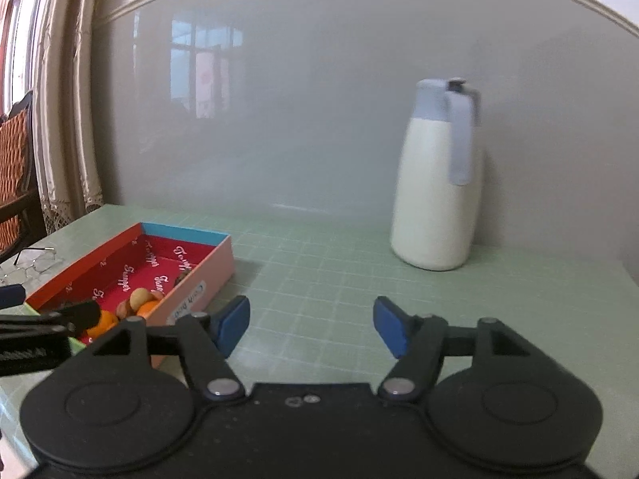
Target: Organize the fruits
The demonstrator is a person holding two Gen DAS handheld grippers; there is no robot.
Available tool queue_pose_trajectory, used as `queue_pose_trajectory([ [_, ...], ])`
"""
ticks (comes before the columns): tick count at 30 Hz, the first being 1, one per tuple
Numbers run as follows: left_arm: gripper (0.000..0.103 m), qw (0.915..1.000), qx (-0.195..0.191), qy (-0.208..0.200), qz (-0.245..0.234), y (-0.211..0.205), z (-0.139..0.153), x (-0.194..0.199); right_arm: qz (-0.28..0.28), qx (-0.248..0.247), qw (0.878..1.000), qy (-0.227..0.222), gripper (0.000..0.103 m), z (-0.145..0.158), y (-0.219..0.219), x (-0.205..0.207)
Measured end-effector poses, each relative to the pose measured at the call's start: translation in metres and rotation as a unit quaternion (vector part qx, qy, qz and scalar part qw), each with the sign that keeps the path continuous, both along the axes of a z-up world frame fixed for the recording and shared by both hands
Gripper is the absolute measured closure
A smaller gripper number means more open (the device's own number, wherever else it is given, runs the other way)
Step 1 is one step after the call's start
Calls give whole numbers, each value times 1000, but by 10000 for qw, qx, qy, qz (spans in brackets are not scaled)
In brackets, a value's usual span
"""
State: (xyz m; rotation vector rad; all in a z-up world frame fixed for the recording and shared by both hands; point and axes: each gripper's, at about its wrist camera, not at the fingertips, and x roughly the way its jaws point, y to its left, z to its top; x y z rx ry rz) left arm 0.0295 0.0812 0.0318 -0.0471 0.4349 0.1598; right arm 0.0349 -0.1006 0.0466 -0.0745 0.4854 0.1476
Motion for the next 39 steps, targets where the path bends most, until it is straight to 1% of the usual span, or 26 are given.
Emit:
queue_pose_trajectory([
  [1,0,10000,44,22,-67,-6,0,-7,-30,65,10000,-9,27,0,-6,-7],
  [4,0,9995,244,39,-220,-18,-1,-29,-91,206,9997,-53,25,2,-20,-31],
  [7,0,9992,260,12,-287,-24,1,-48,-129,215,9995,-177,22,6,-27,-59],
  [8,0,9992,259,-33,-306,-26,3,-54,-148,174,9994,-243,21,7,-28,-66],
  [10,0,9988,352,-121,-307,-31,4,-61,-213,30,9991,-374,20,4,-28,-78],
  [12,0,9983,439,-117,-361,-35,4,-66,-241,-175,9982,-522,20,0,-26,-85],
  [14,0,9979,457,-155,-430,-38,1,-69,-303,-406,9963,-699,20,-4,-23,-88],
  [15,0,9977,480,-166,-438,-39,-1,-69,-294,-433,9960,-730,20,-6,-22,-88],
  [17,0,9973,583,-135,-435,-40,-3,-68,-290,-382,9960,-755,20,-7,-21,-86],
  [20,0,9965,713,-155,-416,-41,-4,-68,-297,-295,9972,-625,19,-10,-23,-82],
  [26,0,9979,522,-206,-329,-35,-3,-69,-449,4,9980,-450,19,-12,-30,-78],
  [29,0,9982,455,-217,-319,-33,-4,-70,-461,-7,9980,-431,19,-14,-29,-78],
  [39,0,9983,449,-203,-316,-33,-5,-69,-451,-46,9982,-401,19,-15,-26,-79],
])
